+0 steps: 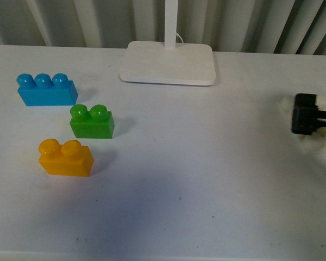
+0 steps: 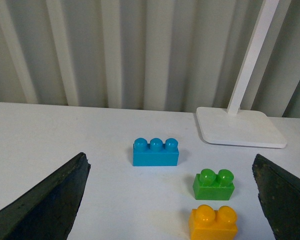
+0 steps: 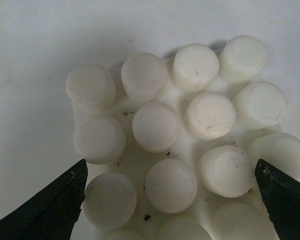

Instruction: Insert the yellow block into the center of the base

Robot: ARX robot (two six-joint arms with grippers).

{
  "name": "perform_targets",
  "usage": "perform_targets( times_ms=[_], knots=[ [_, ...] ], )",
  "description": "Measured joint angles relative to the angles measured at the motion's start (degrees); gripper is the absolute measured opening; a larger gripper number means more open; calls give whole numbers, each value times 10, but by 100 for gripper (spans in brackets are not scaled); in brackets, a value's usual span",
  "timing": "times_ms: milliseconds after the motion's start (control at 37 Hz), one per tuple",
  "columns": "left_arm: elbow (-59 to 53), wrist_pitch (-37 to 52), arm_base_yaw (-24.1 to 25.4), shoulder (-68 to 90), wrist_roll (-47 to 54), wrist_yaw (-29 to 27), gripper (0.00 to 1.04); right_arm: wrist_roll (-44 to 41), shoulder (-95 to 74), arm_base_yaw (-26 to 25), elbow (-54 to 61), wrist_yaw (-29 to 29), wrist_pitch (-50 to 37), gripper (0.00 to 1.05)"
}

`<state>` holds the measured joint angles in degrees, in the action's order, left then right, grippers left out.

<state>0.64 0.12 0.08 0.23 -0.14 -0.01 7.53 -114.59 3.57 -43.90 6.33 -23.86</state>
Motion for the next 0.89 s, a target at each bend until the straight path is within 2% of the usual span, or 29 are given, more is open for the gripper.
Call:
perform_targets(
  times_ms=[135, 378, 568, 730, 892],
  knots=[
    [0, 0, 0, 0, 0, 0, 98, 47, -12, 56, -12, 5, 4, 96],
    [0, 0, 0, 0, 0, 0, 98, 119, -40, 161, -54, 56, 28, 96],
    [0, 0, 0, 0, 0, 0, 98, 183, -52, 241, -82, 56, 49, 96],
    [0, 0, 0, 0, 0, 0, 98, 203, -59, 292, -109, 62, 81, 96],
    [0, 0, 0, 0, 0, 0, 98, 228, -70, 319, -137, 75, 106, 96]
  ],
)
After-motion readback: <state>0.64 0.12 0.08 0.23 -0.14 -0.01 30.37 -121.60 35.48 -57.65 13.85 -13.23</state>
